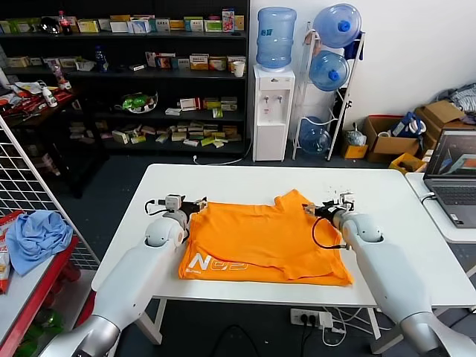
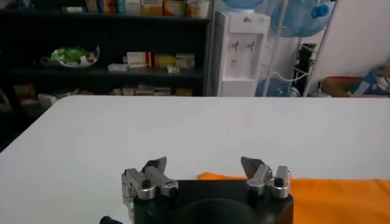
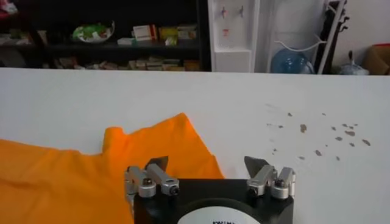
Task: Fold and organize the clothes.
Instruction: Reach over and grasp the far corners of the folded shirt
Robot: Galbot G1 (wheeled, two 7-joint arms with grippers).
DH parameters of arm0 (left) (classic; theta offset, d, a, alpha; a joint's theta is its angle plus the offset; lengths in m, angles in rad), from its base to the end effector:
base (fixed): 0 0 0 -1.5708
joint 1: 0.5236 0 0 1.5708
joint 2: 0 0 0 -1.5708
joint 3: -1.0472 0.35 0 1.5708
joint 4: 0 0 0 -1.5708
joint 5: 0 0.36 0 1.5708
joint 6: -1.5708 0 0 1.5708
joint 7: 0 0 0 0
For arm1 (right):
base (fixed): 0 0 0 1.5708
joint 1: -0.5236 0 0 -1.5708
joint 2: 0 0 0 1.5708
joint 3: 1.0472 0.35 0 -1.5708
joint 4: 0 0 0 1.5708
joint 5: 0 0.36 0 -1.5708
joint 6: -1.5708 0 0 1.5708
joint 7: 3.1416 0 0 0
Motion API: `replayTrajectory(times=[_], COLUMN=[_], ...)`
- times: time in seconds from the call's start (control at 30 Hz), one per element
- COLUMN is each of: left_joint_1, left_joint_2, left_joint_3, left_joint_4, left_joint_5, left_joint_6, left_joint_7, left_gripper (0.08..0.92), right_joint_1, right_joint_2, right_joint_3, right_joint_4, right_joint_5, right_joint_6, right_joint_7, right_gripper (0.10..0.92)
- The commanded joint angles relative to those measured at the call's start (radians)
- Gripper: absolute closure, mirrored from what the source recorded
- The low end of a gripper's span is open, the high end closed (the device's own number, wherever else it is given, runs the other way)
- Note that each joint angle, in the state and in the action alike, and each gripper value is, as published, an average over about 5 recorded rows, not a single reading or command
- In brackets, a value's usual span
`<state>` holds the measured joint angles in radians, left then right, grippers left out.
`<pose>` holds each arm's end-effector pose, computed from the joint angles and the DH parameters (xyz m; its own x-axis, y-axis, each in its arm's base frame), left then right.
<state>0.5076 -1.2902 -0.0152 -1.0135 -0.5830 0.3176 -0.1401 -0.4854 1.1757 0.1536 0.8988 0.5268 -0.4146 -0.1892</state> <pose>0.5169 0.0067 -0.3437 -0.8788 0.1191 0.4621 0.1156 0.9926 -0.0360 0.5255 -0.1269 -0.3417 -0.8031 -0.2045 0.5596 -0.1768 0.9787 0.1040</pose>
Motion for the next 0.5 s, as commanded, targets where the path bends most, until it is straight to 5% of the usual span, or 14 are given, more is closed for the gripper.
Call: replayTrajectory(times=[0.03, 0.5], left_joint_1=[-0.036, 0.011], left_joint_2=[-0.064, -0.028], left_joint_3=[0.001, 0.003], left_joint_4=[0.130, 0.060], left_joint_5=[0.042, 0.048], left_joint_6=[-0.011, -0.006], left_joint_7=[0.025, 0.034], left_gripper=[0.185, 0.544], right_joint_1=[0.042, 0.016], right_joint_2=[0.067, 0.064], right_joint_3=[-0.001, -0.006], right_joint_4=[-0.116, -0.057], right_joint_5=[-0.051, -0.037], right_joint_6=[0.064, 0.079], right_joint_7=[-0.030, 0.015], right_gripper=[0.275, 0.690])
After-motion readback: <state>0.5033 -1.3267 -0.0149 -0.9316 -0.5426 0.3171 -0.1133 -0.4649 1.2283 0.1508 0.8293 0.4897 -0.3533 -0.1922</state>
